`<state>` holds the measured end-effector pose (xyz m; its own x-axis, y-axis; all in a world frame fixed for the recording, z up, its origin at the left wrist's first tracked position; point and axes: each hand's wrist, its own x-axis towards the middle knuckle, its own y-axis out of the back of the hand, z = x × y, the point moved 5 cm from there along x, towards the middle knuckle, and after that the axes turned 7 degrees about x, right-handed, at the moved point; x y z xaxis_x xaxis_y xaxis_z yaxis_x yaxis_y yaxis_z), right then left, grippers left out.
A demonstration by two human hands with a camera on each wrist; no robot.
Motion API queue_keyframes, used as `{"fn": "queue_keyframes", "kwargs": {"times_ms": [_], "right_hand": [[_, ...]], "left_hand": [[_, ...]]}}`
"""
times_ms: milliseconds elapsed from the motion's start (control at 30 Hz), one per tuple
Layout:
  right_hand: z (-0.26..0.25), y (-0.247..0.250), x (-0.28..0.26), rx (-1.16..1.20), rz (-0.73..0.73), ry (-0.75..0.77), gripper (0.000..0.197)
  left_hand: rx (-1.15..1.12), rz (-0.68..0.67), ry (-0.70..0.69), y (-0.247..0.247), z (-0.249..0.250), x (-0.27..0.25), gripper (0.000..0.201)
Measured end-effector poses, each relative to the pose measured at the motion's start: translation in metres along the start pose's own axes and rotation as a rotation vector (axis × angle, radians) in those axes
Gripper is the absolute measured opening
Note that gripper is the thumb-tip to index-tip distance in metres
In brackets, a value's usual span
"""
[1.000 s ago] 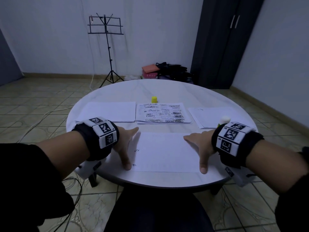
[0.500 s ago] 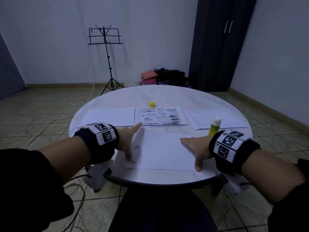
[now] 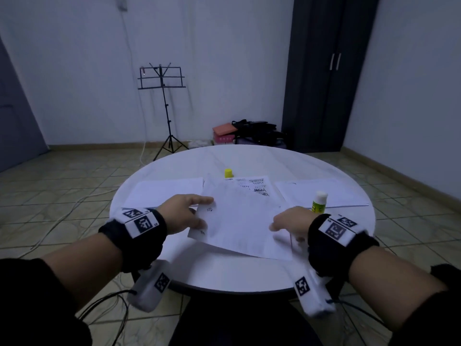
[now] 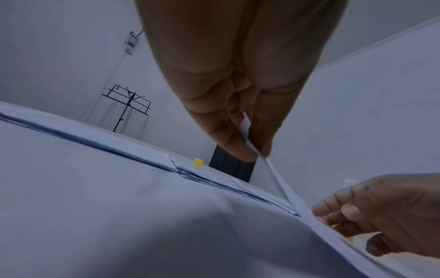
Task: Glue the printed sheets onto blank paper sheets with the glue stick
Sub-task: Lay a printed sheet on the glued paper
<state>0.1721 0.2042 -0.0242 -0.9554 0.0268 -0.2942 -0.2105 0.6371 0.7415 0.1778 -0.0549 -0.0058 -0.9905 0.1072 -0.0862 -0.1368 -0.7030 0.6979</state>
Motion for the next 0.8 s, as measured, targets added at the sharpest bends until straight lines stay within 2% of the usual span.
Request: {"fn": "queue_keyframes", "kwargs": {"times_ms": [67, 167, 233, 267, 367, 467, 633, 700, 800], "right_hand": [[-0.005, 0.003, 0.011, 0.125, 0.055, -0.020, 0.029], [-0.022, 0.005, 0.026, 0.108, 0.097, -0.005, 0.009], [-0.037, 0.011, 0.039, 0.069, 0.185, 0.012, 0.038], [-0.043, 0.015, 0.046, 0.074, 0.209, 0.007, 0.043], [-0.059, 0.024, 0.071, 0.043, 0.228, 0.000, 0.042], [-0.065, 0.032, 0.096, 0.013, 0.187, -0.065, 0.049], [-0.061, 0.034, 0.129, -0.161, 0.081, -0.174, 0.081], [-0.059, 0.031, 0.135, -0.256, 0.015, -0.182, 0.083], [-0.055, 0.028, 0.140, -0.330, -0.075, -0.173, 0.083]], "left_hand": [[-0.045, 0.028, 0.020, 0.004, -0.004, 0.008, 0.063], [-0.015, 0.060, 0.046, 0.010, -0.008, 0.027, 0.062], [0.044, 0.081, 0.044, 0.013, -0.007, 0.046, 0.061], [0.092, 0.085, 0.041, 0.014, -0.005, 0.057, 0.061], [0.232, 0.058, 0.051, 0.014, 0.000, 0.090, 0.060], [0.409, -0.017, 0.050, 0.010, 0.008, 0.118, 0.059], [0.632, -0.210, 0.108, -0.002, 0.006, 0.148, 0.071], [0.733, -0.271, 0.129, -0.008, 0.004, 0.153, 0.080], [0.883, -0.263, 0.134, -0.011, 0.006, 0.157, 0.089]]}}
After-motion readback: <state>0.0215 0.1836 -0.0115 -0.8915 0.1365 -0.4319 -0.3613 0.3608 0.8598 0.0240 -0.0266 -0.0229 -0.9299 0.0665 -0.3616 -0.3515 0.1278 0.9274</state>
